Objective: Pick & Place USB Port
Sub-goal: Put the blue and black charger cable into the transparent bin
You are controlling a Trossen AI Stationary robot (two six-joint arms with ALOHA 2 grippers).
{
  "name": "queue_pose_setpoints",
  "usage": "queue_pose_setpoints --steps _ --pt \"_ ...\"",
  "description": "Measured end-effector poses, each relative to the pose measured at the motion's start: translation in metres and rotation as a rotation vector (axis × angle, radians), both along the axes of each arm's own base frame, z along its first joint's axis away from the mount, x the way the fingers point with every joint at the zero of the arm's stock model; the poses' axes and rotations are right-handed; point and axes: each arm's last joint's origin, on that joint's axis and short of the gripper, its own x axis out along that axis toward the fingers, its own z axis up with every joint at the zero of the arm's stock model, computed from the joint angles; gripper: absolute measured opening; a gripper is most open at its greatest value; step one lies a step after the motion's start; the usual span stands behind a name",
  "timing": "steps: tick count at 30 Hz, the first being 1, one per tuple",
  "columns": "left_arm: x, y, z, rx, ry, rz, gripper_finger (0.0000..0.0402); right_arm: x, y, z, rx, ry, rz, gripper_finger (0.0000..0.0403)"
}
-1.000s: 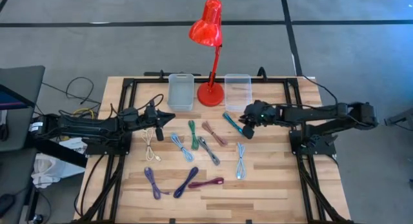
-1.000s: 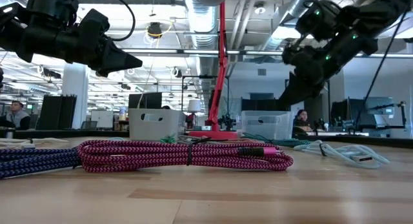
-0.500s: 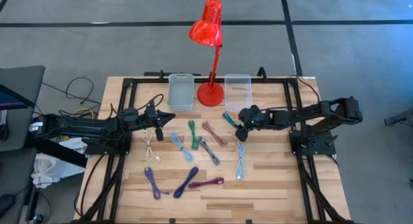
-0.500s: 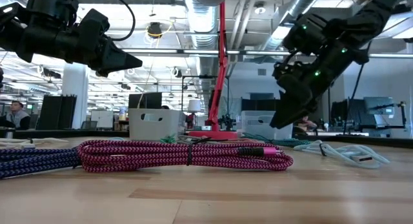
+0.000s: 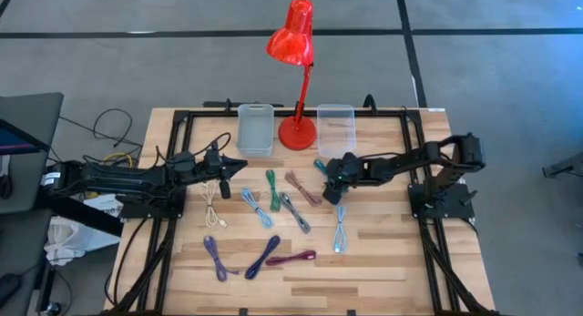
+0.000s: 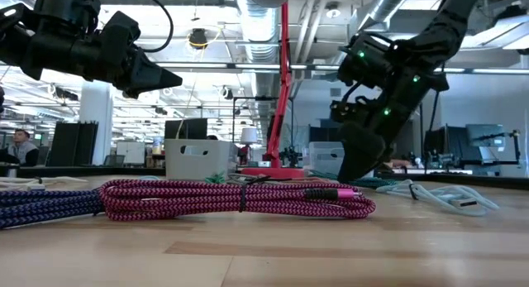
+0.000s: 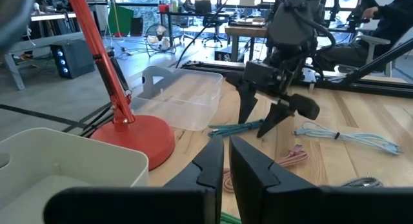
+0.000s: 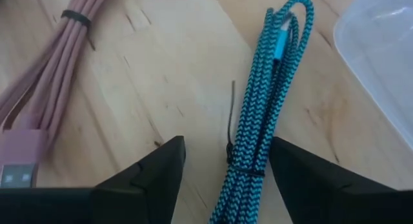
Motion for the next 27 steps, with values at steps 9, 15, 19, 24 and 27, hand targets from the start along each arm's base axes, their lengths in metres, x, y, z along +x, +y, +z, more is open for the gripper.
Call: queue_pose_setpoints --steps 9,15,19,24,27 --pt "0.0 0.0 0.0 0.0 0.0 0.0 0.0026 0.0 -0.0001 -0.0005 -0.01 0.001 -0.006 0.0171" --pt "0.0 0.0 0.0 0.0 0.0 0.0 0.0026 -0.0014 -0.0006 0.0017 -0.014 -0.001 -0.009 0.0078" --pt "0.0 0.0 0.0 0.0 0.0 0.0 0.0026 -0.0016 -0.0014 0.0016 -0.032 0.006 -0.011 0.0018" --pt "0.0 0.0 0.0 0.0 0.0 0.0 0.0026 -0.0016 -0.002 0.0016 -0.042 0.011 0.001 0.002" --pt "0.0 0.0 0.0 0.0 0.0 0.0 0.0026 -0.0017 -0.0019 0.0021 -0.054 0.018 0.022 0.001"
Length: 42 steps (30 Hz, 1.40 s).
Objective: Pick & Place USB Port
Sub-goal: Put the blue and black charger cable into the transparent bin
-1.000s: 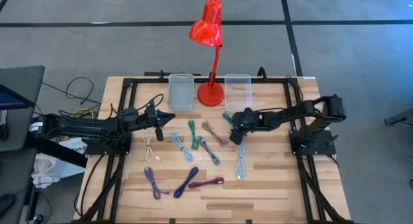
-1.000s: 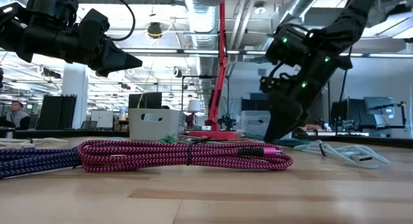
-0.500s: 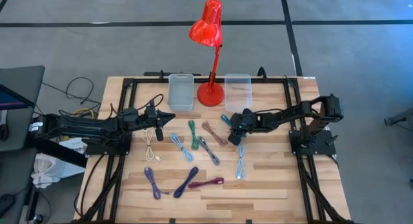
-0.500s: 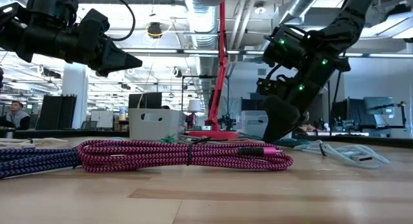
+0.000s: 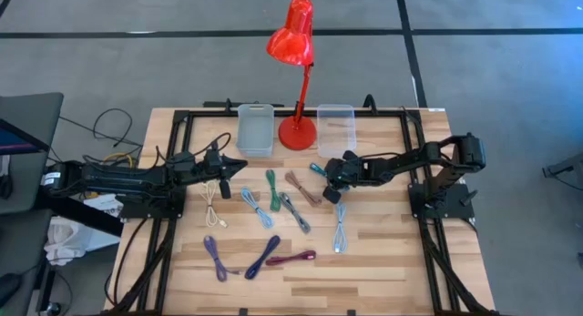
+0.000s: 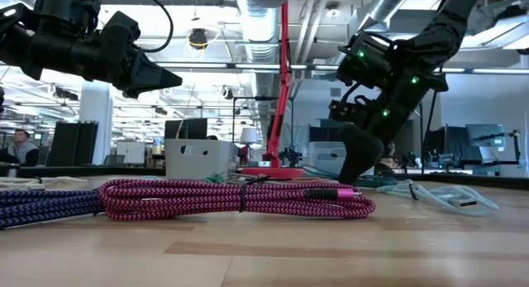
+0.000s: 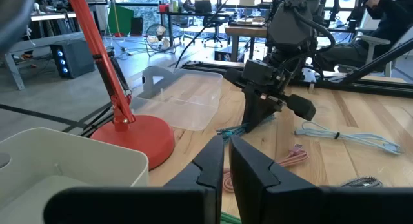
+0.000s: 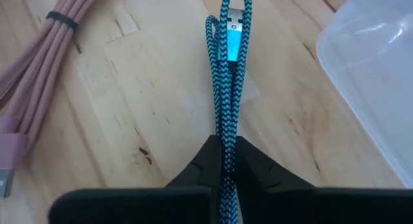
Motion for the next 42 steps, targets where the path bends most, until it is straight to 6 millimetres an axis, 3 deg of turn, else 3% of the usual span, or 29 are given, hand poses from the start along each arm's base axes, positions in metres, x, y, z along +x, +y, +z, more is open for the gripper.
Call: queue_pose_setpoints --steps 6,16,24,42 --pt "0.0 0.0 0.0 0.0 0.0 0.0 0.0026 -0.003 0.003 0.009 -0.003 -0.019 0.034 0.0009" --pt "0.0 0.0 0.0 0.0 0.0 0.0 0.0026 -0.012 0.002 0.066 -0.061 -0.237 0.051 0.0009" --pt "0.0 0.0 0.0 0.0 0.001 0.0 0.0026 -0.03 -0.016 0.103 -0.162 -0.358 -0.02 0.0009" --pt "0.0 0.0 0.0 0.0 0.0 0.0 0.0026 -0.05 -0.08 0.112 -0.294 -0.381 -0.206 0.0009"
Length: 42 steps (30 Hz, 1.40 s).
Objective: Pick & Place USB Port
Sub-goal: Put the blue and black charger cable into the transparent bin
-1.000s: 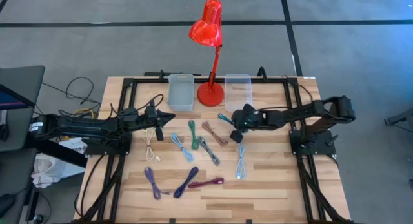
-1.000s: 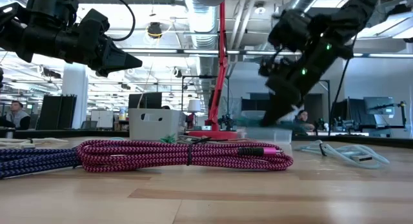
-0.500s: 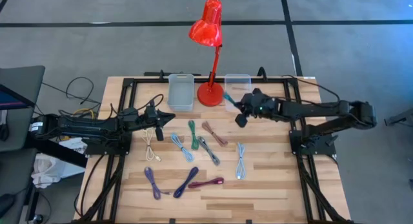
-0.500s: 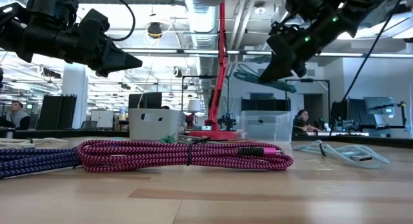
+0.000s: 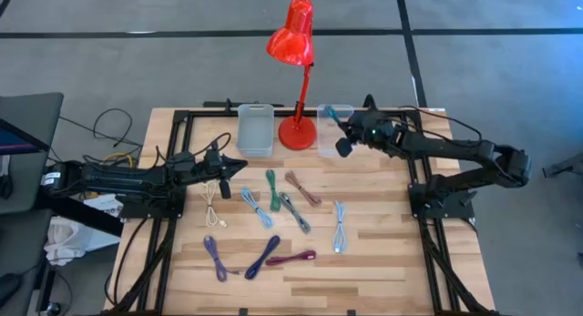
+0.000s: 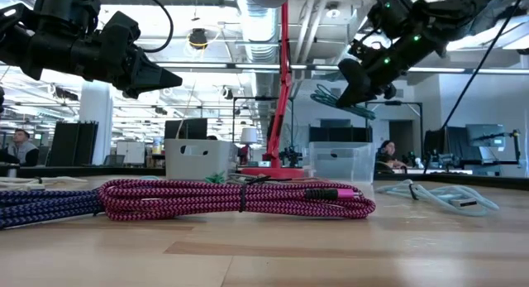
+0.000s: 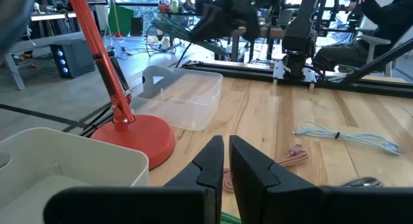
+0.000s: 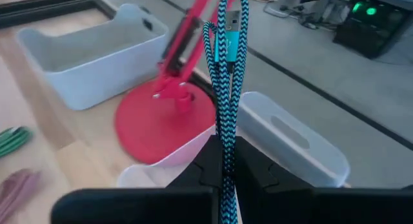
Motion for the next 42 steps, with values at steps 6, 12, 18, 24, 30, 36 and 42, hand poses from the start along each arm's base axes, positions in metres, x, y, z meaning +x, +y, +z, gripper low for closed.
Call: queue_pose_setpoints --steps 6,12,18,24,30,36,42 --pt "0.0 0.0 0.0 0.0 0.0 0.001 0.0026 0.012 -0.021 -0.01 0.018 0.044 -0.014 0.0009" --pt "0.0 0.0 0.0 -0.003 -0.001 0.0 0.0026 0.036 -0.045 -0.02 0.03 0.105 -0.027 0.0009" --pt "0.0 0.0 0.0 -0.003 -0.001 0.0 0.0026 0.046 -0.062 -0.039 0.091 0.175 -0.048 0.0009" --pt "0.0 0.0 0.0 -0.003 -0.001 0.0 0.0026 0.046 -0.072 -0.056 0.145 0.214 -0.071 0.0009" --pt "0.0 0.0 0.0 -0.003 0.0 0.0 0.0026 0.04 -0.075 -0.065 0.192 0.268 -0.093 0.0009" --pt "0.0 0.0 0.0 -0.003 0.0 0.0 0.0026 0.034 -0.077 -0.068 0.224 0.304 -0.11 0.0009" --pt "0.0 0.0 0.0 -0.003 0.0 0.0 0.0026 0.031 -0.077 -0.069 0.242 0.319 -0.118 0.0009"
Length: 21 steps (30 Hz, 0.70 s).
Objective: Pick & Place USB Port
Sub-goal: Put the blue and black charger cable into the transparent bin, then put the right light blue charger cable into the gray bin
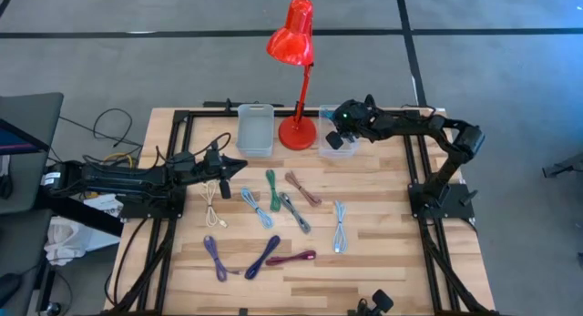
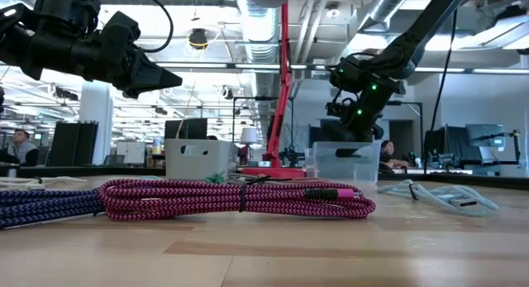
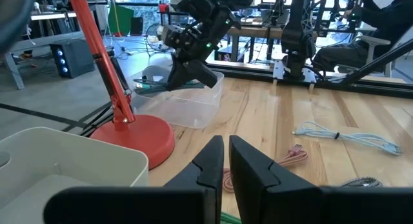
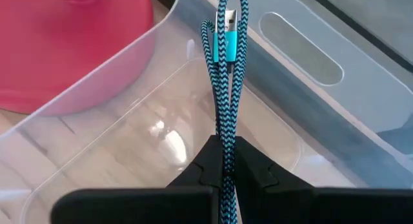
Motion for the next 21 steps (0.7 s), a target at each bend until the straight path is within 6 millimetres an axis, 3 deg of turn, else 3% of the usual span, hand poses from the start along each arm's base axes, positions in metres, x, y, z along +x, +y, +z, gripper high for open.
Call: queue_pose_setpoints --steps 6,12,21 --pt "0.0 0.0 0.0 0.0 0.0 0.0 0.0026 0.0003 -0.0001 0.0003 -0.001 -0.004 0.001 0.0013" --pt "0.0 0.0 0.0 0.0 0.0 0.0 0.0026 0.0014 -0.0004 0.0011 -0.01 -0.015 0.003 0.0057" --pt "0.0 0.0 0.0 0.0 0.0 0.0 0.0026 0.0023 -0.0004 0.0016 -0.008 -0.026 0.021 0.0057"
